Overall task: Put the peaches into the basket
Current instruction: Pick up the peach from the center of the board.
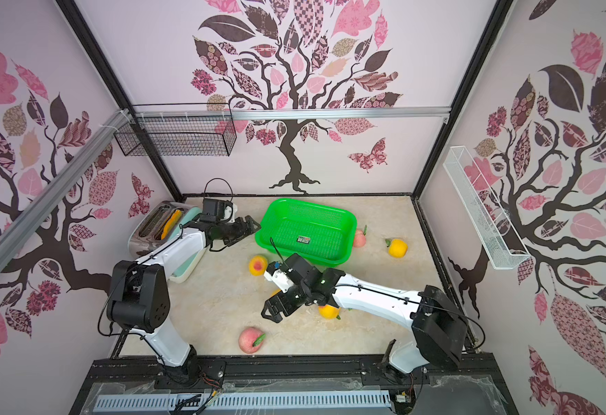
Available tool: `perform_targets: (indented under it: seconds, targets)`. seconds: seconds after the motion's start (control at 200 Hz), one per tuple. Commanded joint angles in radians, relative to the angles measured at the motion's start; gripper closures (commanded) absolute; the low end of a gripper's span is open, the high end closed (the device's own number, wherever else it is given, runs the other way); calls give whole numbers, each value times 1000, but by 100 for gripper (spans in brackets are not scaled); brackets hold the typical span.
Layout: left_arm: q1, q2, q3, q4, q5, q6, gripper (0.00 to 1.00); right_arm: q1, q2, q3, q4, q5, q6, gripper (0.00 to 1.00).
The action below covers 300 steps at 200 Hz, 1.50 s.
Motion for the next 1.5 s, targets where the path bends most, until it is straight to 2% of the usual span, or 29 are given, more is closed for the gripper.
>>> perform_targets:
  seconds: [0.0, 0.18, 0.37, 0.605, 1.496]
  targets:
    - [8, 10, -7, -14, -23, 30, 9, 24, 40, 48, 67, 31, -27, 4]
    - [33, -8, -11, -11, -28, 29, 9, 117, 161, 189, -75, 120, -131, 4]
    - [37, -28, -35, -1, -34, 25, 9, 170, 201, 220, -76, 100, -141, 5]
    - [37, -38, -58, 21, -36, 21, 9, 265, 286, 292, -159, 182, -222, 6]
    - [37, -53, -77, 18, -36, 21, 9, 334, 381, 328, -160, 283, -273, 8]
